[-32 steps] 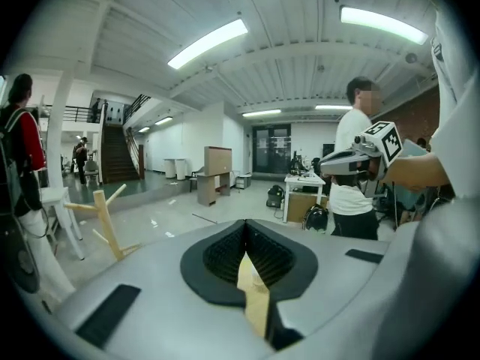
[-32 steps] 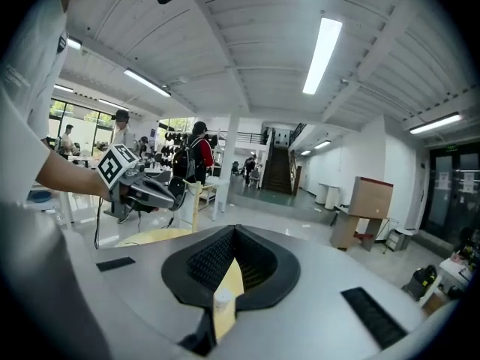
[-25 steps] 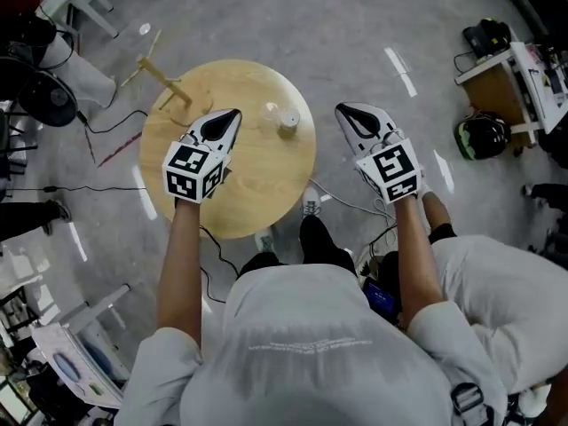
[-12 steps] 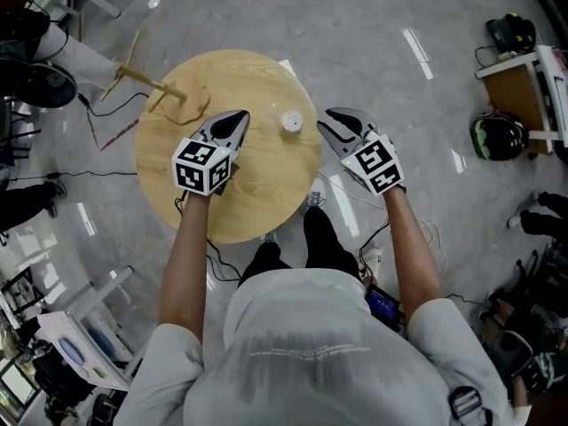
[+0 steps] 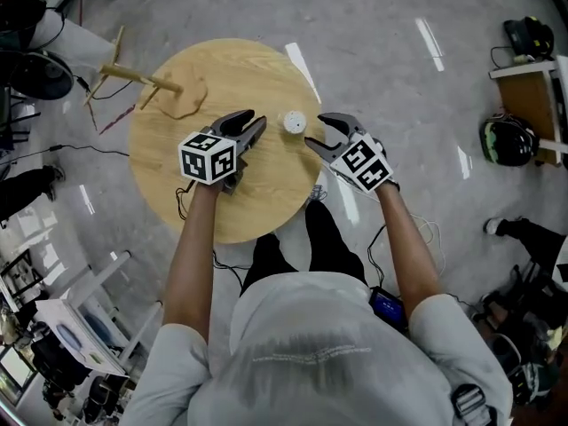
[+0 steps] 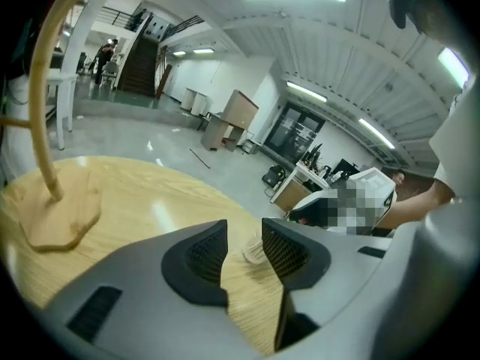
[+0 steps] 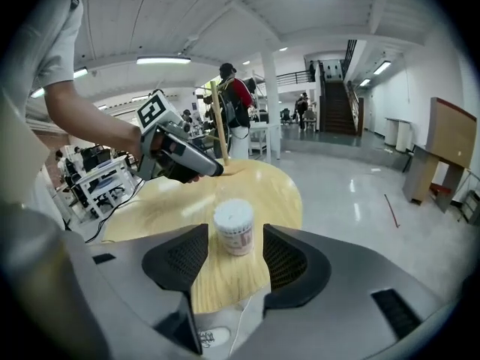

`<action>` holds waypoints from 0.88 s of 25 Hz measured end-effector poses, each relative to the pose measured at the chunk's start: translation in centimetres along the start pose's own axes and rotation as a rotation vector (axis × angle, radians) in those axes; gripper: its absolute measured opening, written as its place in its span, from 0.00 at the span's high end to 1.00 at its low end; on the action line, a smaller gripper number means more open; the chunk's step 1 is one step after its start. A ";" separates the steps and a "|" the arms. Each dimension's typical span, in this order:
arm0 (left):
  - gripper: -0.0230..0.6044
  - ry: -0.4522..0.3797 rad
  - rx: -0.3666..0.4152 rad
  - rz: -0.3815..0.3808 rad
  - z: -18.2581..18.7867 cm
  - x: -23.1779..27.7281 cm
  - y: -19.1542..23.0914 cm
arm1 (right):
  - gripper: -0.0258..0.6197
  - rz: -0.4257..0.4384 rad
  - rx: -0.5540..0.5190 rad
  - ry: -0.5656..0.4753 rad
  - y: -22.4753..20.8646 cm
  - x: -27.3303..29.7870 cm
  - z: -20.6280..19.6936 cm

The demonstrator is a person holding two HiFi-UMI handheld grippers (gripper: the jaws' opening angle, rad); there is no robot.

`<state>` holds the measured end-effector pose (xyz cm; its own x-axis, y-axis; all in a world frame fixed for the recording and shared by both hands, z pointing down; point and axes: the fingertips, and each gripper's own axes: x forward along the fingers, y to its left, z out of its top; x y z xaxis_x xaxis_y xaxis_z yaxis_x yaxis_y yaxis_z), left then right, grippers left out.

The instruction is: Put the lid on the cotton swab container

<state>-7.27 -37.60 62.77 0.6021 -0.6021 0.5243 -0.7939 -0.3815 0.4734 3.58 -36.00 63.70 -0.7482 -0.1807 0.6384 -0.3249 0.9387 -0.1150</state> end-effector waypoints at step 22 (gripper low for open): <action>0.76 -0.144 -0.270 -0.023 0.3 0.9 1.0 | 0.58 0.002 -0.087 0.023 0.2 5.0 -0.6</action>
<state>-7.55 -38.74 63.51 0.5859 -0.6964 0.4145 -0.7173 -0.2077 0.6651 0.13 -36.57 67.34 -0.7349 -0.1726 0.6559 -0.2709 0.9613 -0.0506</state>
